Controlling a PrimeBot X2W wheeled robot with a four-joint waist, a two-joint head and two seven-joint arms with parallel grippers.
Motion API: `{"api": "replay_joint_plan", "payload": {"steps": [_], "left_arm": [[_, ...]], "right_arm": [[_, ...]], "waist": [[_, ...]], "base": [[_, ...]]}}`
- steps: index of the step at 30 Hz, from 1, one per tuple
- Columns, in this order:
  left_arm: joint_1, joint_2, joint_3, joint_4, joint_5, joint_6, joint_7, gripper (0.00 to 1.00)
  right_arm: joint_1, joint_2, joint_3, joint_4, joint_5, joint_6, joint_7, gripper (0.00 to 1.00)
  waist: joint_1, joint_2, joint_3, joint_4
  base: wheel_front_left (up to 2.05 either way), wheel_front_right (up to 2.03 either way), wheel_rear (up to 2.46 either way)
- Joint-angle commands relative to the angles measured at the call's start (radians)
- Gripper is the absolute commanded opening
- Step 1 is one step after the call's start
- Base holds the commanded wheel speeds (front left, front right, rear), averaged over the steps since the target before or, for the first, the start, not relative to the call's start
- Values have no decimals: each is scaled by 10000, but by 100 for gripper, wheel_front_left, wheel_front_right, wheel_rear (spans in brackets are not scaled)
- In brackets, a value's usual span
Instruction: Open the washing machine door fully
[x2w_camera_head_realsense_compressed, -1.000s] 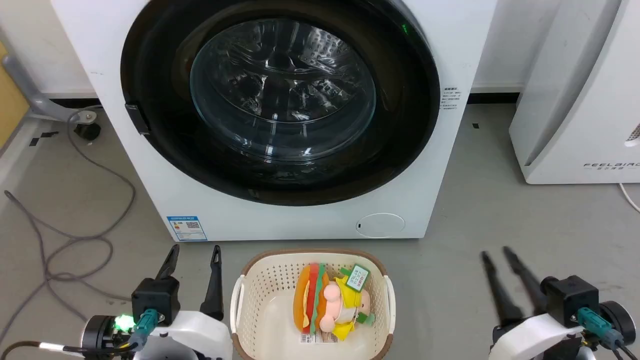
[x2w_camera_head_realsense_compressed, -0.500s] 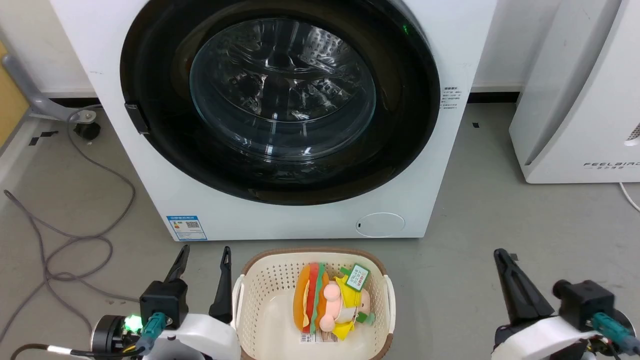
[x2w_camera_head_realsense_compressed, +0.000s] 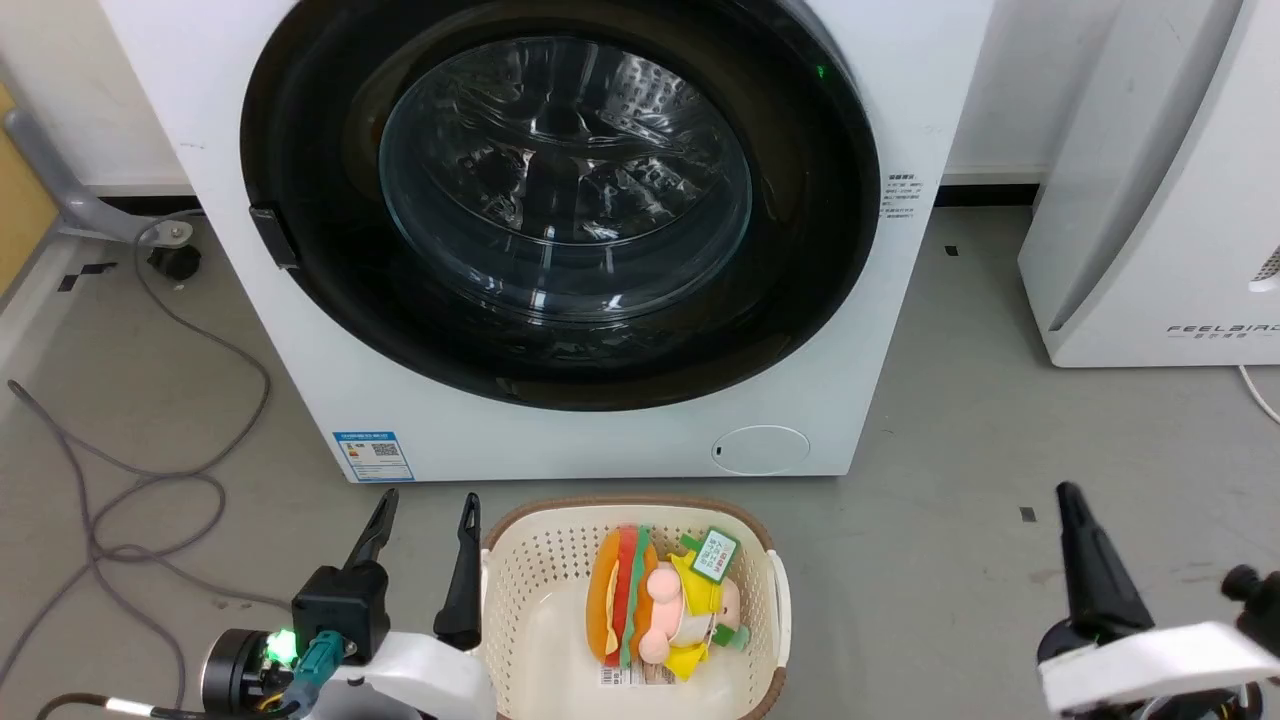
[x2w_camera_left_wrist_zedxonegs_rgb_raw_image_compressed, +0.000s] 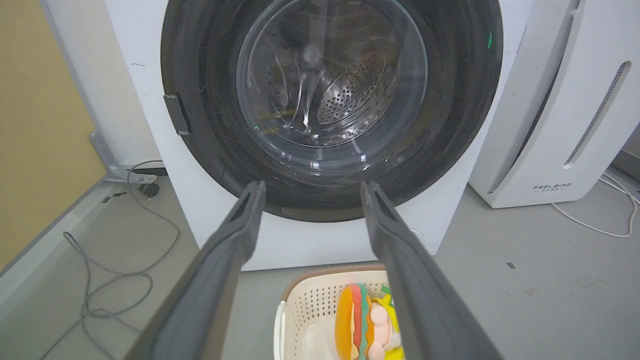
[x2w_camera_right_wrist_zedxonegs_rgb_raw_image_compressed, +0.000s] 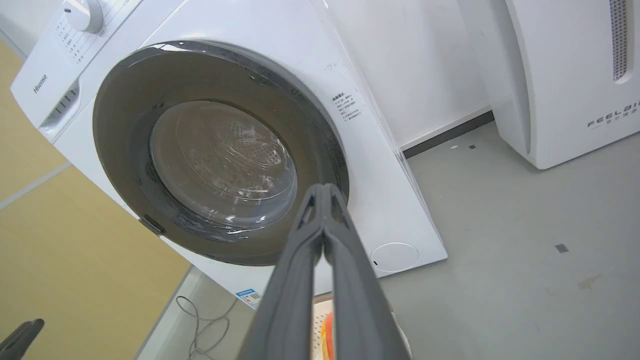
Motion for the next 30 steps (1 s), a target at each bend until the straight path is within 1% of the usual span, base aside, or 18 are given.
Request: {"api": "replay_joint_plan", "payload": {"steps": [1, 8, 16, 23, 30], "left_arm": [[-122, 5, -30, 31, -60, -49, -94, 100], [-159, 6, -158, 81, -152, -68, -240, 100], [-278, 6, -276, 56, -220, -105, -407, 100], [-452, 6, -398, 15, -253, -168, -553, 100], [-779, 6, -629, -38, -337, -225, -700, 100]], "right_arm": [[-208, 7, -54, 66, 421, 4, -85, 0], [-1009, 8, -421, 719, 2447, 4, -231, 0], [-2307, -123, -851, 1534, 3764, 5, -397, 0], [-3720, -691, -793, 2354, 4592, 5, -543, 0], [-5357, -1461, -205, 3199, 5588, 5, -676, 0]], "waist": [[0, 0, 0, -11], [0, 0, 50, -16], [0, 0, 253, 67], [0, 0, 608, 157], [0, 0, 1058, 293]], "base": [[0, 0, 0], [0, 0, 0], [0, 0, 0], [0, 0, 0], [0, 0, 0]]}}
